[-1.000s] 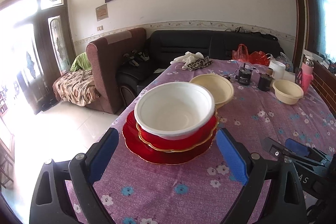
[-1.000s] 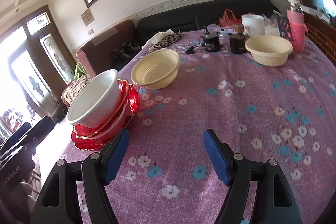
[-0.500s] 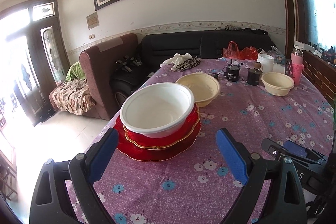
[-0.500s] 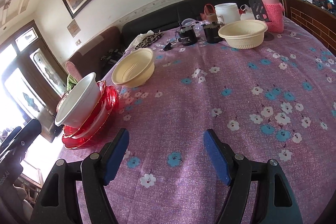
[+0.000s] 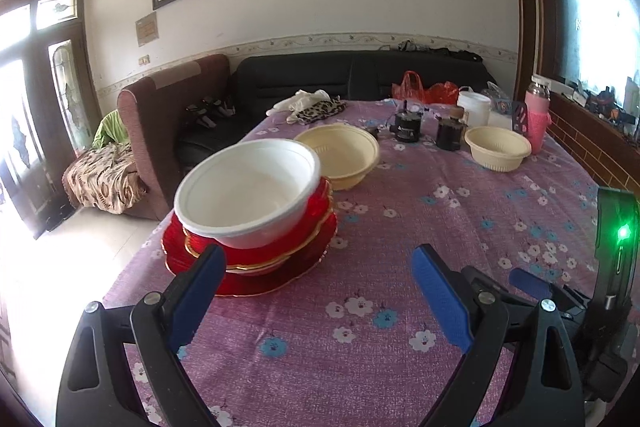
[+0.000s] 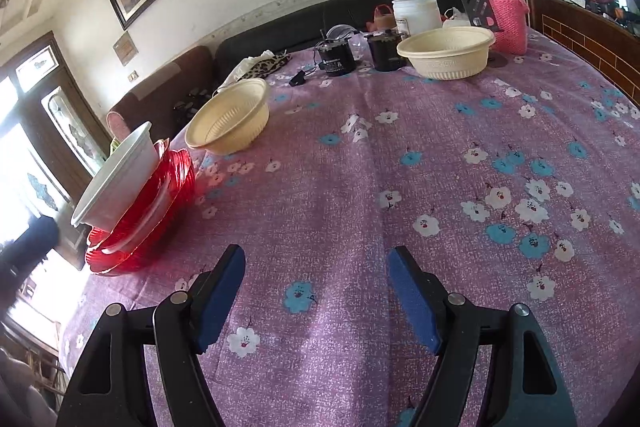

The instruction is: Organize plates and bowls

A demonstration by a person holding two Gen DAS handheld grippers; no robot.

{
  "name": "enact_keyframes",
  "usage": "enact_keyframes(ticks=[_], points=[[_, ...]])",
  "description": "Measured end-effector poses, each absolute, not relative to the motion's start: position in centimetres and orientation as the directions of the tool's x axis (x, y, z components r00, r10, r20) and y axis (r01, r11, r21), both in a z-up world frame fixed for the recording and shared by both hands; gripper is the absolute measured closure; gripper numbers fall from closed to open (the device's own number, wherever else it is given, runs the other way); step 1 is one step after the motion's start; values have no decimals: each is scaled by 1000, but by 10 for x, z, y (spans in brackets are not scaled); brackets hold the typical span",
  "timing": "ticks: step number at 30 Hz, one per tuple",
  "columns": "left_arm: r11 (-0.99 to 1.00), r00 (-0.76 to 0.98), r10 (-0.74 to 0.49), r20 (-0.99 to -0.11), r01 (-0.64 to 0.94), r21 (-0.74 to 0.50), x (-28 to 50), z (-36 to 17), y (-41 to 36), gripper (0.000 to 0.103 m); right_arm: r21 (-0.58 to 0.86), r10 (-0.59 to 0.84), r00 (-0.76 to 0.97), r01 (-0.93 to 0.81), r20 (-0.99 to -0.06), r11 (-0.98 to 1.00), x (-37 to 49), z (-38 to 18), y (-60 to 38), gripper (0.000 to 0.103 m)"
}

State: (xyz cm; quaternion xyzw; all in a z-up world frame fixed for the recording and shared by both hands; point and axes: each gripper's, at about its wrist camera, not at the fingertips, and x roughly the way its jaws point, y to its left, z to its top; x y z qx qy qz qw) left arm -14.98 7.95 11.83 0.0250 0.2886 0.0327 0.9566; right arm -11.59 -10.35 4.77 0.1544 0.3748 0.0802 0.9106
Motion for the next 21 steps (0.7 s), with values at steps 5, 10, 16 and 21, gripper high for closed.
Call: enact_keyframes(ticks=[5,10,16,21], points=[[998,822,58,-567,-40,44,-147,113,79,9,344,260,700,-22,-665,939,-116,45,-105,24],[999,814,44,-580,-32,31,-147,110,77,9,350,249,696,4,-674,937,-114,43,-108,24],[999,825,32,-564,-28,16,-154,116,79,9,349,241,705,11,-667,937,-116,44,-109,24],[1000,831,27,-556,-30,4,-159,121,81,9,343,230,706,19,-670,939,-117,45,-109,24]])
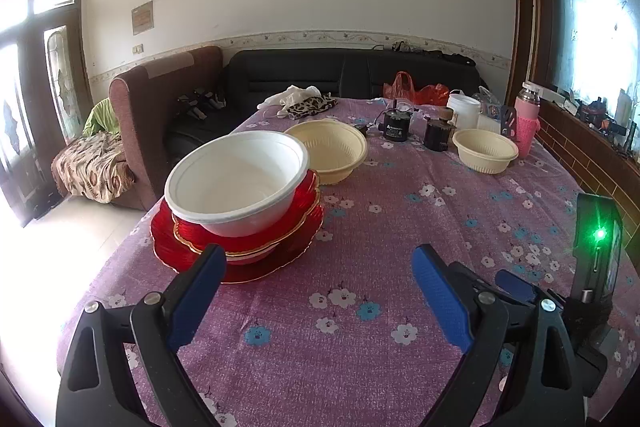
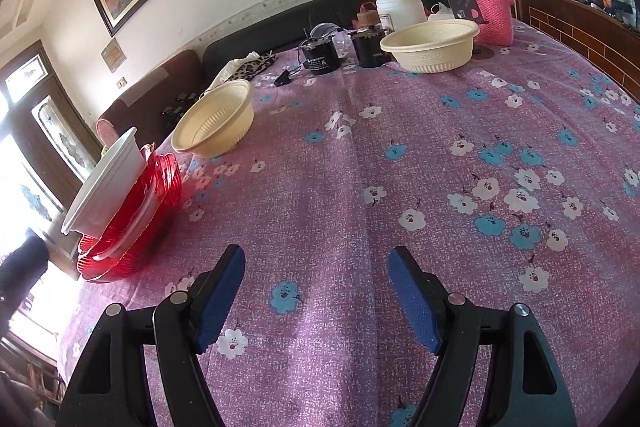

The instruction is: Organize plates and bowls

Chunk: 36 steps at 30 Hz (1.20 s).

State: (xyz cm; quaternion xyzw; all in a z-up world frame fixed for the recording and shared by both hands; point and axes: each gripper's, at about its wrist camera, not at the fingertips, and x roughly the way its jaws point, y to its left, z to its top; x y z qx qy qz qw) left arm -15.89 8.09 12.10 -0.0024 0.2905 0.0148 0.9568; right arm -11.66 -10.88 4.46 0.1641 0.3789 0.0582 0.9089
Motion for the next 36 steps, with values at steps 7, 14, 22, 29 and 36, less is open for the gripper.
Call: enact_keyframes(ticks=[7,14,22,29,36], points=[[1000,831,14,-556,-25,-12,-166,122,85,9,337,220,700,31,-679,941,-115,43,-109,24],[999,832,6,-554,-29,-34,-172,126,90,9,336,217,703,34,-678,941,-116,44,-110,24],[999,823,-2,-568,-23,-36,-168,120,91,9,336,219,697,34,-683,941,-114,43,-109,23],[999,817,-3,-577,-22,-37,-164,118,93,9,339,220,693,37,-686,940,-113,41,-110,23],[998,809,-56,-585,48,-29,-165,112,84,9,339,220,692,39,-688,940,-113,41,-110,23]])
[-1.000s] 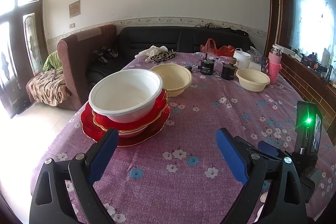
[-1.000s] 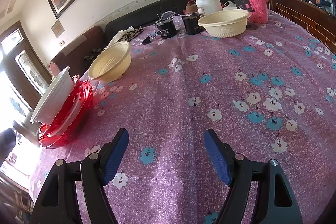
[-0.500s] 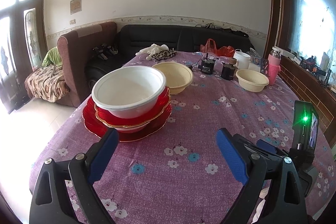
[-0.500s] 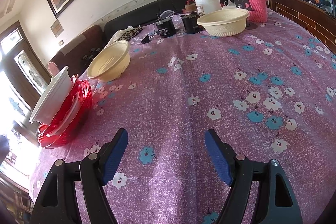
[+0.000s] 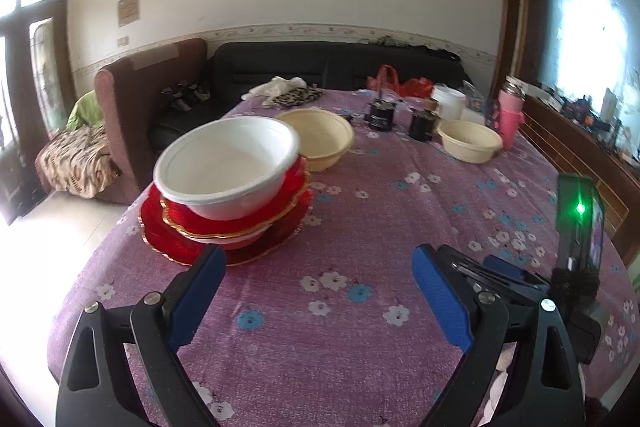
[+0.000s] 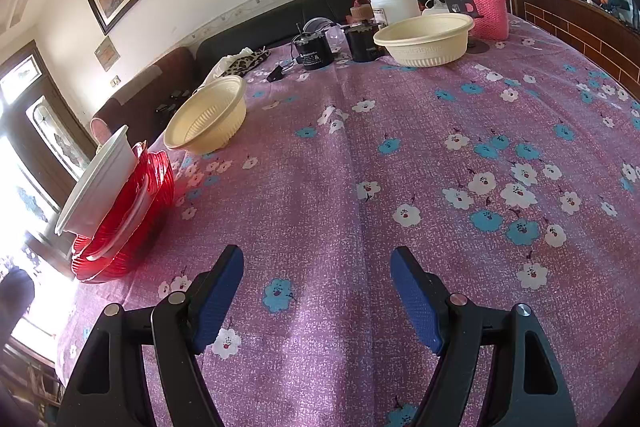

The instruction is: Organize plates and bowls

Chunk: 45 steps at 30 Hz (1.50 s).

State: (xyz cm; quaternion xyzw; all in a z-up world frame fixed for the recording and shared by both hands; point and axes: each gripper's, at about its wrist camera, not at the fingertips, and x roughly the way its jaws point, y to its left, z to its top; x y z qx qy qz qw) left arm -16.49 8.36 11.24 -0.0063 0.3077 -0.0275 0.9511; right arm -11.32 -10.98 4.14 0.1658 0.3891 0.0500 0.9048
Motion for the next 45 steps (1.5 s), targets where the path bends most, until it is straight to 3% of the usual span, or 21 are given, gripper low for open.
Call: enact_keyframes(ticks=[6,19,27,32,45], points=[[986,770,-166,-616,151,-76,-165,106,67,9,340,219,693,40,-687,940,-114,42,-110,23],[990,758,-134,-638,125,-60,-157,96,61,9,339,224,681,38,-697,940,-112,40,-108,23],[986,738,-162,-655,98,-134,-153,93,71,9,348,231,684,35,-692,937,-113,40,-110,22],[966,707,-243,-664,114,-232,-147,85,77,9,344,235,671,32,-703,938,-111,38,-108,20],[977,700,-210,-683,127,-171,-151,84,72,9,345,231,674,38,-701,938,-110,38,-109,20]])
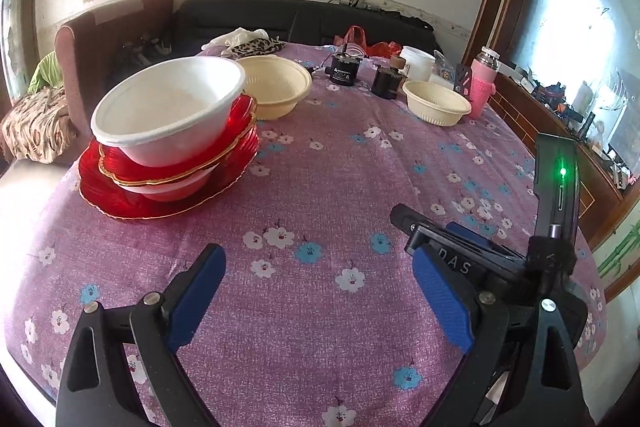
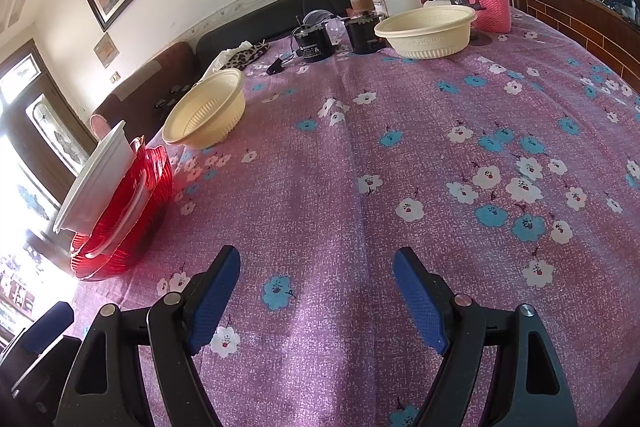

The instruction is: Organize plates and bowls

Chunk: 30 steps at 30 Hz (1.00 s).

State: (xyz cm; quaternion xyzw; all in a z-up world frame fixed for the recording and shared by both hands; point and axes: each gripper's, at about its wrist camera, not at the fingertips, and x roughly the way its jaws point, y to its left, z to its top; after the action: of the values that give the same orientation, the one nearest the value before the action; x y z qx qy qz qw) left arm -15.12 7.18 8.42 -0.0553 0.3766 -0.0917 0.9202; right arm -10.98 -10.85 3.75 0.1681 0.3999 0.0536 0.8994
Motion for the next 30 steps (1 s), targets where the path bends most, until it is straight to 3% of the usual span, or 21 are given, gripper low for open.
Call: enact_keyframes(ticks=[11,17,26,30], points=[[977,703,-212,-679,140,-161,-153,88,71,9,346,232,674,38,-702,937,-110,37,-109,20],[979,739,-201,-642,142,-144,-145,121,100,9,357,258,692,-1,-674,934,-116,63,-112,20],[970,805,-229,-548,139,-201,-99,242,167,9,307,256,832,-109,-492,945,-84,225,-132,20],[977,787,-206,-582,133,-166,-47,274,168,9,320,303,848,-169,-434,932,-55,286,-129,8]])
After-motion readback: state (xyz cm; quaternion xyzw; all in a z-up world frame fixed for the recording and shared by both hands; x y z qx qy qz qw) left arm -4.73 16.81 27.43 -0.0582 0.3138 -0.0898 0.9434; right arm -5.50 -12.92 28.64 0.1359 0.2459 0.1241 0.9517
